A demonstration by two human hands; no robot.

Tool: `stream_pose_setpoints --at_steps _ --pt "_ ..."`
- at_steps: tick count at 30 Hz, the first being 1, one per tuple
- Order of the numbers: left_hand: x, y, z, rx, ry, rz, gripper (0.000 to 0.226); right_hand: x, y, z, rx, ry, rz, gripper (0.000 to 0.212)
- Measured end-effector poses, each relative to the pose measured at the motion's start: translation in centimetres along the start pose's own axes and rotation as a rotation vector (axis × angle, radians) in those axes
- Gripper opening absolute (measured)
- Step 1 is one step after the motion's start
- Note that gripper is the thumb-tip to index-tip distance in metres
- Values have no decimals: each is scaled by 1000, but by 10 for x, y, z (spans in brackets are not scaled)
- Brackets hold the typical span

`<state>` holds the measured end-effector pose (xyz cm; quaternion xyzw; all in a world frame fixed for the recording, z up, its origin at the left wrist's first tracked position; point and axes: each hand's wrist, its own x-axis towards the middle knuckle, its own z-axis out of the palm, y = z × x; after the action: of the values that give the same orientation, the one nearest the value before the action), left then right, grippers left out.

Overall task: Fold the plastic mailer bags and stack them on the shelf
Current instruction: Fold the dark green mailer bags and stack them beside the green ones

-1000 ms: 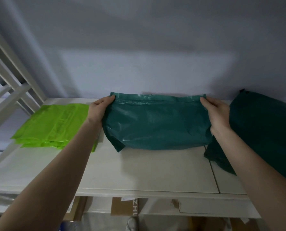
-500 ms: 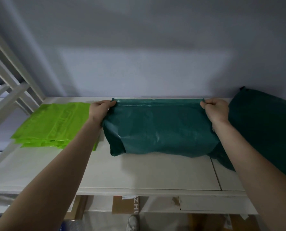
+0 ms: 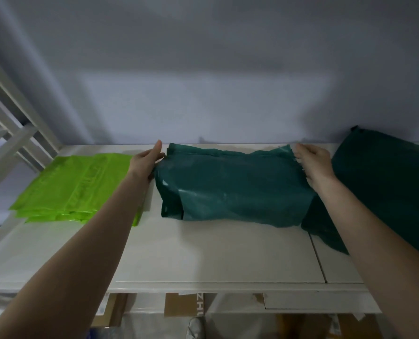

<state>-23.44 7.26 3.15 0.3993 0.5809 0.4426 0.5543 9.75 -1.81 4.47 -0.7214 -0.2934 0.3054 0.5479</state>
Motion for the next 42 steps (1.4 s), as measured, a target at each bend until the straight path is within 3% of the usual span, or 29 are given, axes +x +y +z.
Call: stream_pose_setpoints --at_steps 6,11,14,22,28,32,35,37,42 --pt "-22 -10 -4 25 25 75 42 -15 7 -13 -86 34 -37 40" --pt "-53 -20 -3 135 149 164 44 -44 15 -26 -156 16 -97 28" --pt "-69 -27 -5 221 221 180 42 -64 21 -32 -146 43 -106 34" --pt "-109 -43 -2 462 227 245 28 -104 43 -43 -60 16 -7 32" --pt "-118 -47 -6 512 239 251 35 -119 54 -48 -81 -63 -2 17" --pt "-119 -49 -9 351 237 222 27 -120 55 -48 -86 -40 -19 13" --pt "-120 -49 -15 163 203 102 16 -116 54 -51 21 -32 67 12" --pt "-122 -48 -19 30 160 31 20 -116 52 -52 101 -48 120 11" --pt "-130 -49 -23 -146 121 -14 13 -114 48 -49 182 -53 213 14"
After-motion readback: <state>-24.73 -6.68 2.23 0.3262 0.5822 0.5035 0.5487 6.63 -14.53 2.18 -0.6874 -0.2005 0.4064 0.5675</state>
